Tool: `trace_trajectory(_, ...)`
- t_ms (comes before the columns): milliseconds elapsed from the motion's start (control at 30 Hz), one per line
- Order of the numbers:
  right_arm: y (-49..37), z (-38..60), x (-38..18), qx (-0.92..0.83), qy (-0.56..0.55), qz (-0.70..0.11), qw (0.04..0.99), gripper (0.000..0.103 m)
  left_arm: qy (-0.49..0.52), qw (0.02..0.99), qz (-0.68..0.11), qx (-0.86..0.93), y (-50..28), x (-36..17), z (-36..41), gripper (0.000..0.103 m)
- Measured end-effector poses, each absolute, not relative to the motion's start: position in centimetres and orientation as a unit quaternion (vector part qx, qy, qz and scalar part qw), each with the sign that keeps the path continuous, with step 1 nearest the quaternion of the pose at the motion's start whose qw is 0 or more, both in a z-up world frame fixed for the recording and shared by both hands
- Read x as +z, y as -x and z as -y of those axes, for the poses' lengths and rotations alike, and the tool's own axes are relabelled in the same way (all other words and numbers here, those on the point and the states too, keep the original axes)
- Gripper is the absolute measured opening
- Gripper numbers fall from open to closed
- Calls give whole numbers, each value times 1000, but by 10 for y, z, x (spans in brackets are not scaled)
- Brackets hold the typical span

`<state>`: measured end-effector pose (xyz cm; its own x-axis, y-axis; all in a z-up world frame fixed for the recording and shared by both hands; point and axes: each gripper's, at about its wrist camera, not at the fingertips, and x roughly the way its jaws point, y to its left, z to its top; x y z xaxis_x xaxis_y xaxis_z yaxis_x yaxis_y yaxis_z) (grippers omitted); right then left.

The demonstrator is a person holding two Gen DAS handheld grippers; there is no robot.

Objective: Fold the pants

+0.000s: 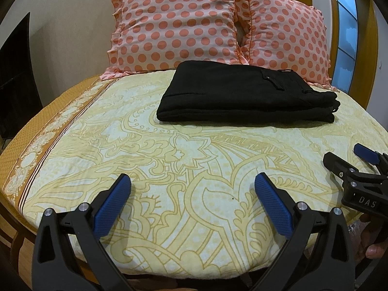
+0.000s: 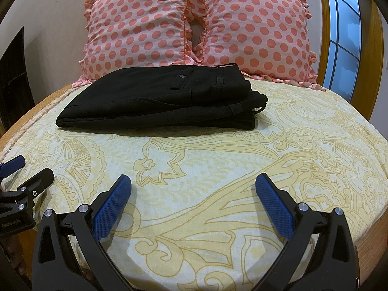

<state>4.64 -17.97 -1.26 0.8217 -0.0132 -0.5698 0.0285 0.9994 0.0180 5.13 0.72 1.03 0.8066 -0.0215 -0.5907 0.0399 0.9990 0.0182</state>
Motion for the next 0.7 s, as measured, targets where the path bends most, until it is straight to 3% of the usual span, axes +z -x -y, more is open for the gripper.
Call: trace_trajectory(700,-46,179,-13,-12,-13,-298,955,102,-14,950,-312,-13,-55,11,-8,101)
